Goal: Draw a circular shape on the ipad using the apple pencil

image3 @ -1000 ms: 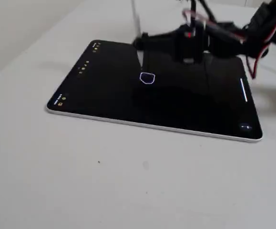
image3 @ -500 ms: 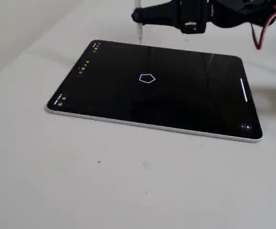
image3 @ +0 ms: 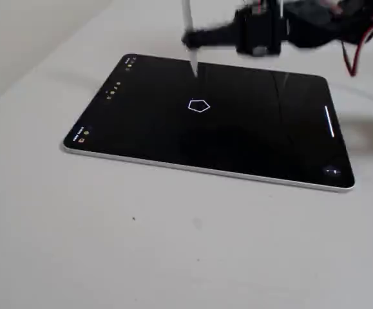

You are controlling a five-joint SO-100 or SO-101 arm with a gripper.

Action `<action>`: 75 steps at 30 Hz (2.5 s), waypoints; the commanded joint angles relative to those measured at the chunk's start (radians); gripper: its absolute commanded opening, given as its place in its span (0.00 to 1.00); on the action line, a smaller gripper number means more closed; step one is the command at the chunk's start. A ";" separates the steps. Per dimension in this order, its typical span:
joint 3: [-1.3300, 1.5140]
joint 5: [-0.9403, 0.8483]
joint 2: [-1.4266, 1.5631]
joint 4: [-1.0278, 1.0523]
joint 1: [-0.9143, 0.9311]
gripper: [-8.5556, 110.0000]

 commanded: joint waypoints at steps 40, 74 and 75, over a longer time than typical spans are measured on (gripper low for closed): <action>0.002 1.074 1.104 1.376 0.080 0.07; 0.738 1.072 2.056 1.948 0.110 0.07; 0.738 1.072 2.056 1.948 0.110 0.07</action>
